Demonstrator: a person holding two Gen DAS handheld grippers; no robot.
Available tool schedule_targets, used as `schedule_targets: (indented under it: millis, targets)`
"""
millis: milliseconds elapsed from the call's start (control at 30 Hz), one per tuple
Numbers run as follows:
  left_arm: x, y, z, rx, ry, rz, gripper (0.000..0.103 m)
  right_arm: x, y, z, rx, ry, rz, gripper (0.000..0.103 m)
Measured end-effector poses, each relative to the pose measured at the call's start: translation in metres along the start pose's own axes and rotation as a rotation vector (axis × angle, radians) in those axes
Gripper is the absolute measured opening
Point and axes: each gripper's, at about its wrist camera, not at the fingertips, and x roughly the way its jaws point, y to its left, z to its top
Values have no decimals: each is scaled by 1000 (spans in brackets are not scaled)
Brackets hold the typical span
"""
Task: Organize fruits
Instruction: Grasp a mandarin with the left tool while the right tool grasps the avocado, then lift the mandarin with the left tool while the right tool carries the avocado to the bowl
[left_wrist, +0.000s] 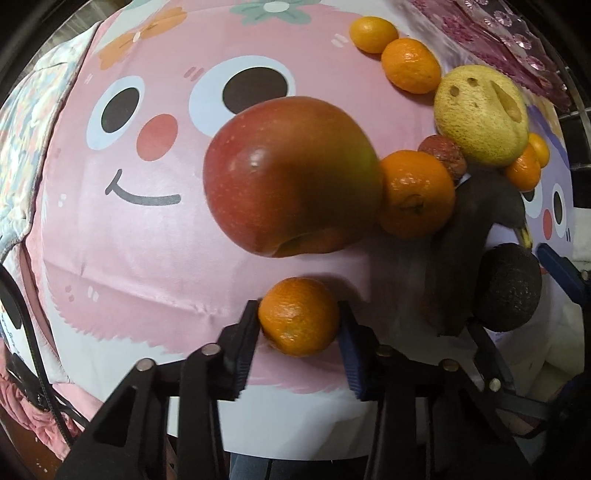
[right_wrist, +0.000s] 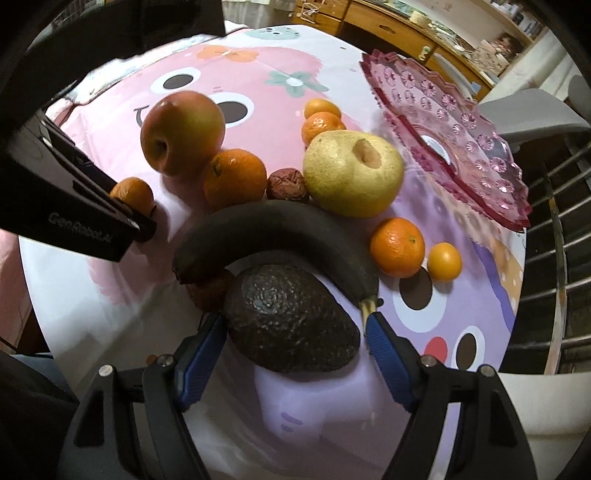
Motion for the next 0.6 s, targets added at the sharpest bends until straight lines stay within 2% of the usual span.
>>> schedule_targets:
  millis: [133,367,433,500,600]
  targets:
    - [-5,-8,0,7,-9,13,37,2,1,0,-28,-16,-4,74]
    - [-13,-10,-8,33,-38,22,37,2,-6,3,24,-5,21,72]
    - [-22,-4,-12,52,-63,29,36,2,-9,3,52,1,31,71]
    - [-31,-6,-19,69,-89,38,36,-2,-13,4,91,-19,38,64]
    - [-43,-9,-29,91,-126,43,36,-1,-21,4,167,8,62,64]
